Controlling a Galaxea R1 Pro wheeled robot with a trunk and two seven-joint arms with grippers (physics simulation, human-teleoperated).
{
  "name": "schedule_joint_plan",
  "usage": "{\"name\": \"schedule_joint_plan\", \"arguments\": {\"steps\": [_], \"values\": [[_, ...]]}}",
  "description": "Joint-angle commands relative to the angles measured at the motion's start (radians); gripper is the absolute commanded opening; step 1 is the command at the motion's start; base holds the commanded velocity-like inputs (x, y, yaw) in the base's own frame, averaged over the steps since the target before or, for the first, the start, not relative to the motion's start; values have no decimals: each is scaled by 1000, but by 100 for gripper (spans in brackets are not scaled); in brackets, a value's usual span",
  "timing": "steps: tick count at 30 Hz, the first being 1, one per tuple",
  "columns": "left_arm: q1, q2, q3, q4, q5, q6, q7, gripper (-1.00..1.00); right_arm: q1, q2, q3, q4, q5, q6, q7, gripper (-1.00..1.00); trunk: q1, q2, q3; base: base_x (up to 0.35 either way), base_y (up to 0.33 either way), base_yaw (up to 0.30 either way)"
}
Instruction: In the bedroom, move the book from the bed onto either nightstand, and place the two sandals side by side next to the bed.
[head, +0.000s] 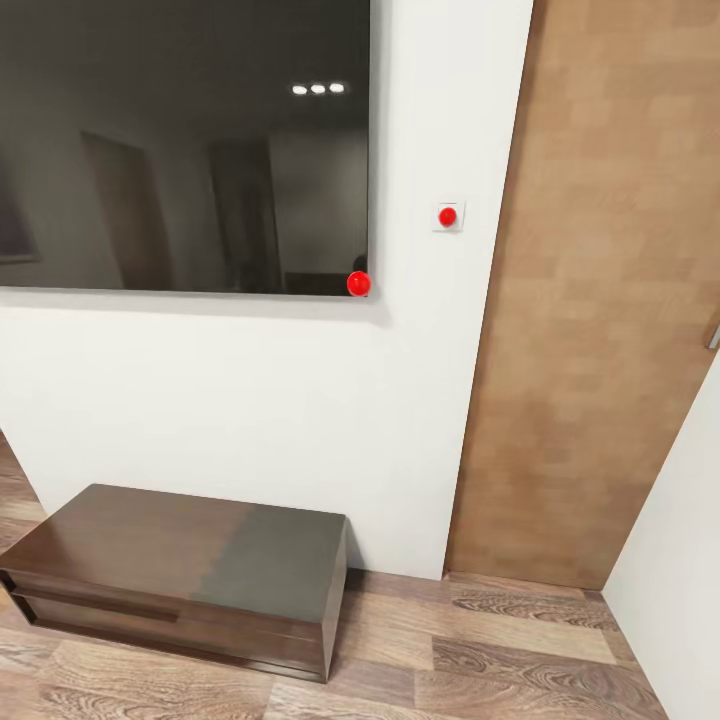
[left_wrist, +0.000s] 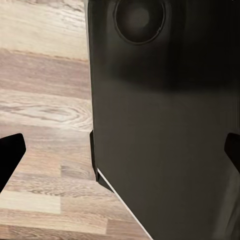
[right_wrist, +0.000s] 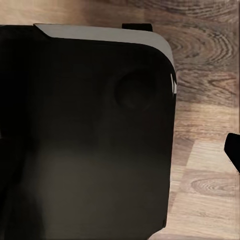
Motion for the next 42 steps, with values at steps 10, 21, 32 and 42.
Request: {"name": "schedule_joint_plan", "arguments": {"steps": [10,21,32,42], "values": [[-37,-2,38,-103,4,37,-12,100,-98,-6,2,-109,6,57,-2,100,0,0,-1,0,0,0],[-135,-5,120,-139,3,133,-13,100,-200,-7,3,-124,6,103,-4,100,0,0,-1,0,0,0],[-179,-16,132,-155,1,144,-11,100,-257,-10,5,-127,8,109,-3,100,0,0,-1,0,0,0],[-157,-61,134,-416,3,162,-11,100,-297,-4,8,-254,8,141,1,100,0,0,-1,0,0,0]]}}
